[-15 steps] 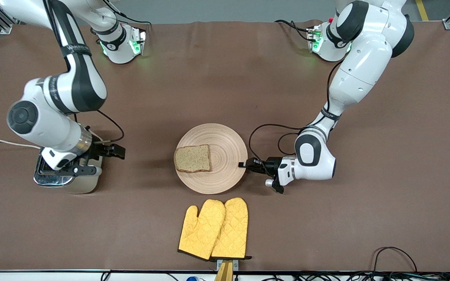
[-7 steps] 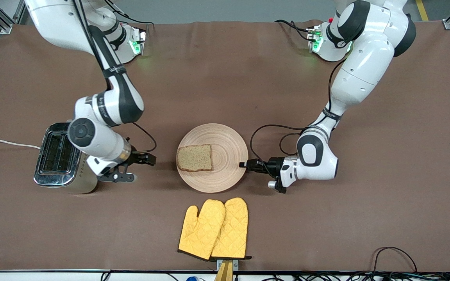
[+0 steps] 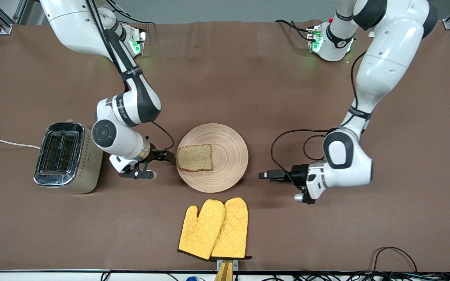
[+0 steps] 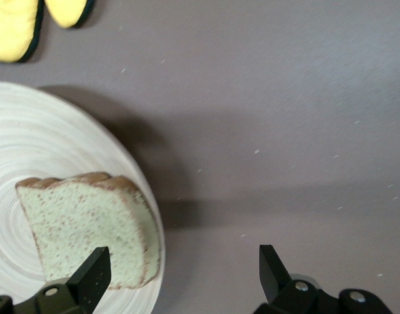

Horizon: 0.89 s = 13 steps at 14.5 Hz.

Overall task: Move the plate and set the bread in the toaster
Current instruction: 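Release the plate with the left gripper while the right gripper reaches the bread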

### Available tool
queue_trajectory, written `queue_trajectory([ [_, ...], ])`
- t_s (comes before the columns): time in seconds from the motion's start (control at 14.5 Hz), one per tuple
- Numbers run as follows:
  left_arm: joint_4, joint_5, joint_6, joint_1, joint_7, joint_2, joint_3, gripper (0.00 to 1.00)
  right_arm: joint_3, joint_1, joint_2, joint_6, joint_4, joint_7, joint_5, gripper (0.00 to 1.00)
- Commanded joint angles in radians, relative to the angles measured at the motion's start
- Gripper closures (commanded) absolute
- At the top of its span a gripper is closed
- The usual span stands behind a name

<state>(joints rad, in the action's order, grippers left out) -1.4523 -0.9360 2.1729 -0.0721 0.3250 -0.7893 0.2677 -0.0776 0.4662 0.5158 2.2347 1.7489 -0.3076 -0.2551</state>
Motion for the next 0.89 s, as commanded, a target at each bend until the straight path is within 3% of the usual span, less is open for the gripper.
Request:
queue_trajectory([
  [0.0, -0.028, 0.157, -0.045, 0.028, -0.181, 0.116, -0.008, 0.0, -0.007, 0.044, 0.026, 0.009, 0.0, -0.068, -0.019, 0.0],
  [0.28, -0.023, 0.567, -0.125, 0.034, -0.45, 0.26, -0.005, 0.0, -0.007, 0.075, 0.078, 0.065, -0.005, -0.082, -0.021, 0.04],
  [0.48, -0.023, 0.747, -0.279, 0.032, -0.711, 0.393, -0.004, 0.0, -0.007, 0.077, 0.081, 0.063, -0.008, -0.087, -0.021, 0.12],
  [0.62, -0.008, 0.88, -0.382, 0.037, -0.741, 0.481, -0.004, 0.0, -0.007, 0.083, 0.084, 0.072, -0.012, -0.093, -0.021, 0.15],
  [0.83, 0.022, 0.989, -0.505, 0.038, -0.735, 0.582, -0.005, 0.0, -0.007, 0.097, 0.104, 0.083, -0.028, -0.123, -0.021, 0.22],
])
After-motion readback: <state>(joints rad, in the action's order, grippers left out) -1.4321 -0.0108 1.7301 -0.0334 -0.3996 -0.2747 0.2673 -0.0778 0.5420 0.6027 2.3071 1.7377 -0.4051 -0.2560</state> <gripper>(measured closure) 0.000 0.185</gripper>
